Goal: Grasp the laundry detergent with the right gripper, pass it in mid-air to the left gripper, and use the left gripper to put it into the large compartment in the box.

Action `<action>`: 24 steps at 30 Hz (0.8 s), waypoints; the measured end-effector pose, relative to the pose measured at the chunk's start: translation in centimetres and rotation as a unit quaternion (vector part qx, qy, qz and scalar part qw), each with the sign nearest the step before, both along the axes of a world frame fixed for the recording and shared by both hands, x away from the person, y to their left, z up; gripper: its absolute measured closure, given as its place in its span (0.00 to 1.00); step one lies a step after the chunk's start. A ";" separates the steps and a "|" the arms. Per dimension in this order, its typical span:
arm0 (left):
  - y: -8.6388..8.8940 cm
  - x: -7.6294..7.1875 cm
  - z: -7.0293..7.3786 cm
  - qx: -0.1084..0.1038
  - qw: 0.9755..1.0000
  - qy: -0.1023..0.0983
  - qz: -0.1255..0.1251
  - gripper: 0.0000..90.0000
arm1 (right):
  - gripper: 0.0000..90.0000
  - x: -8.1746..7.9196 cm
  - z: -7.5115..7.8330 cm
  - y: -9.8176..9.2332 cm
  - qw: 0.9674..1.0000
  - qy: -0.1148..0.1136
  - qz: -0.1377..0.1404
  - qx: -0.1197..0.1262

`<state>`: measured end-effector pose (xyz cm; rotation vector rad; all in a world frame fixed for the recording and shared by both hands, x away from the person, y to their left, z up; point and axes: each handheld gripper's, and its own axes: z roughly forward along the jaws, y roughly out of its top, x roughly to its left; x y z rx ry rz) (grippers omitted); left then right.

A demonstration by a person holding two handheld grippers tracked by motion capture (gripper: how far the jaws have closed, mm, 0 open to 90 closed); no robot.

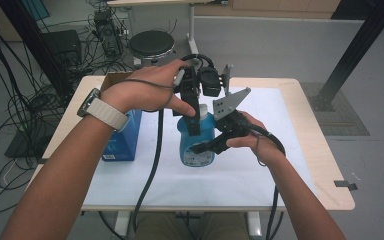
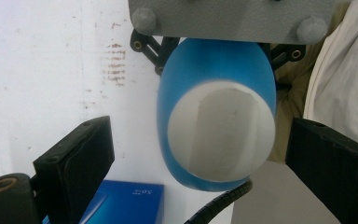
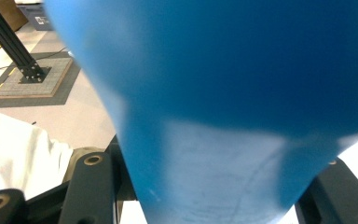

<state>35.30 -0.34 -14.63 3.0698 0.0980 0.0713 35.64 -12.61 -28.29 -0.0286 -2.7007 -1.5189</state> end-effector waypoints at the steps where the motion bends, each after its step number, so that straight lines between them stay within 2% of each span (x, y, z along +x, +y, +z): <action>1: 0.0 0.0 0.0 0.000 1.000 0.000 0.000 0.09 | 0.49 0.0 0.0 0.0 1.000 0.001 0.001 0.000; 24: 0.1 0.0 0.0 -0.001 1.000 -0.002 0.001 0.09 | 0.49 0.0 0.1 0.0 1.000 0.001 0.003 0.000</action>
